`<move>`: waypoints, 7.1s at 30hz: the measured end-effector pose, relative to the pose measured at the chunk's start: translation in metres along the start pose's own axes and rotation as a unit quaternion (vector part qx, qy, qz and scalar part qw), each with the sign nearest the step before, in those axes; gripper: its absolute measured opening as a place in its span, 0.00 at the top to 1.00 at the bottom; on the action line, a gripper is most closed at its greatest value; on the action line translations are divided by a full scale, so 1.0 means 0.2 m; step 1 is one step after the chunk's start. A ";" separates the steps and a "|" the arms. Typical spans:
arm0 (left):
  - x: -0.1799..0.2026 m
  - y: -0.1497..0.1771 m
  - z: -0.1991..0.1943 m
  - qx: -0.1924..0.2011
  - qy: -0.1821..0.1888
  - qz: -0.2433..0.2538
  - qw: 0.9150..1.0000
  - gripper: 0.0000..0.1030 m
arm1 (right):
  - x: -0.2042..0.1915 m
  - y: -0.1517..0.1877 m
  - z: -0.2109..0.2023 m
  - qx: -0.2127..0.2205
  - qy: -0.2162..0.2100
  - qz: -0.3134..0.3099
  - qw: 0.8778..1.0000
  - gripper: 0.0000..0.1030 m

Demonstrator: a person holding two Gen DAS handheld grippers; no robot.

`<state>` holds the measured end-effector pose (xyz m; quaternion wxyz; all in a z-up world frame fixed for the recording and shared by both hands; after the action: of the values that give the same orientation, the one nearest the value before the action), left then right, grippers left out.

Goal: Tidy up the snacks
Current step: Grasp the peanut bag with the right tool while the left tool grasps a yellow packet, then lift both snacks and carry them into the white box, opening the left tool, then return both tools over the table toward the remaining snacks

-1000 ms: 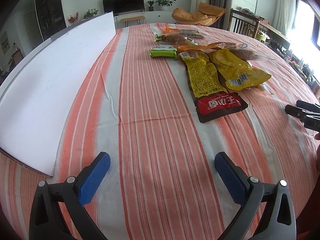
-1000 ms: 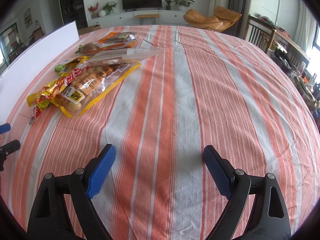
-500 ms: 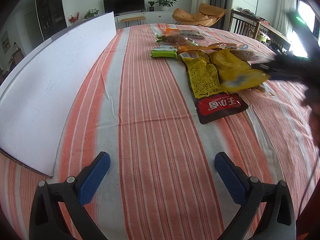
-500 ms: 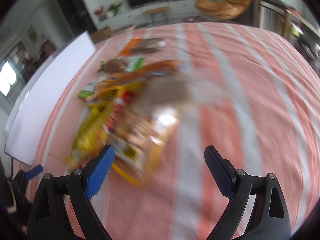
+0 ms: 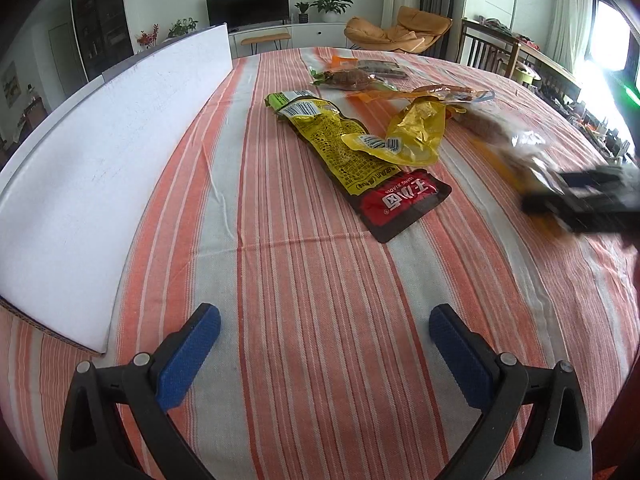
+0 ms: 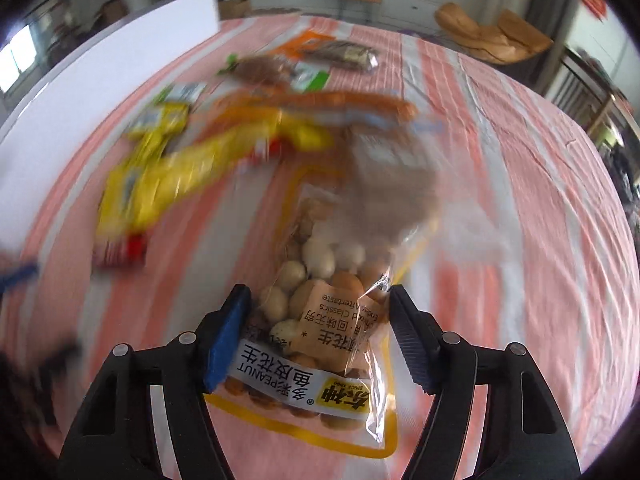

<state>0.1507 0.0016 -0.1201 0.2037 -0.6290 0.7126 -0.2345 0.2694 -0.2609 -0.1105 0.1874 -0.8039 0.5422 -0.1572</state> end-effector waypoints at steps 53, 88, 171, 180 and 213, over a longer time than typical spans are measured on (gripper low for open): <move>0.02 -0.01 -0.02 -0.026 0.023 0.008 0.999 0.02 | 0.40 0.12 -0.04 0.075 0.020 0.070 0.995 0.09; 0.54 -0.16 0.04 -0.099 0.065 0.124 0.985 0.45 | 0.40 0.11 -0.03 0.025 0.010 0.064 0.998 0.09; 0.05 0.03 -0.11 0.001 0.064 -0.012 0.998 0.01 | 0.41 0.13 -0.04 0.079 0.057 0.146 0.984 0.10; 0.05 0.09 -0.08 0.005 0.050 0.021 0.999 0.01 | 0.41 0.14 -0.01 0.074 0.061 0.138 0.986 0.08; 0.11 0.06 -0.13 -0.005 0.104 0.013 0.994 0.00 | 0.42 0.14 -0.01 0.074 0.061 0.138 0.986 0.08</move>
<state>0.1221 -0.0164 -0.1058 0.1280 -0.5927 0.7393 -0.2927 0.2758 -0.3488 -0.1182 0.2326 -0.6941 0.6454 -0.2180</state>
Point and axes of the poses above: each gripper's, at about its wrist camera, not at the fingertips, and z roughly the way its jaws point, x to its right, y to its underside, the point moved 8 cm from there along z, roughly the way its jaws point, and after that the axes turned 1 degree about z, right-handed, at the moved point
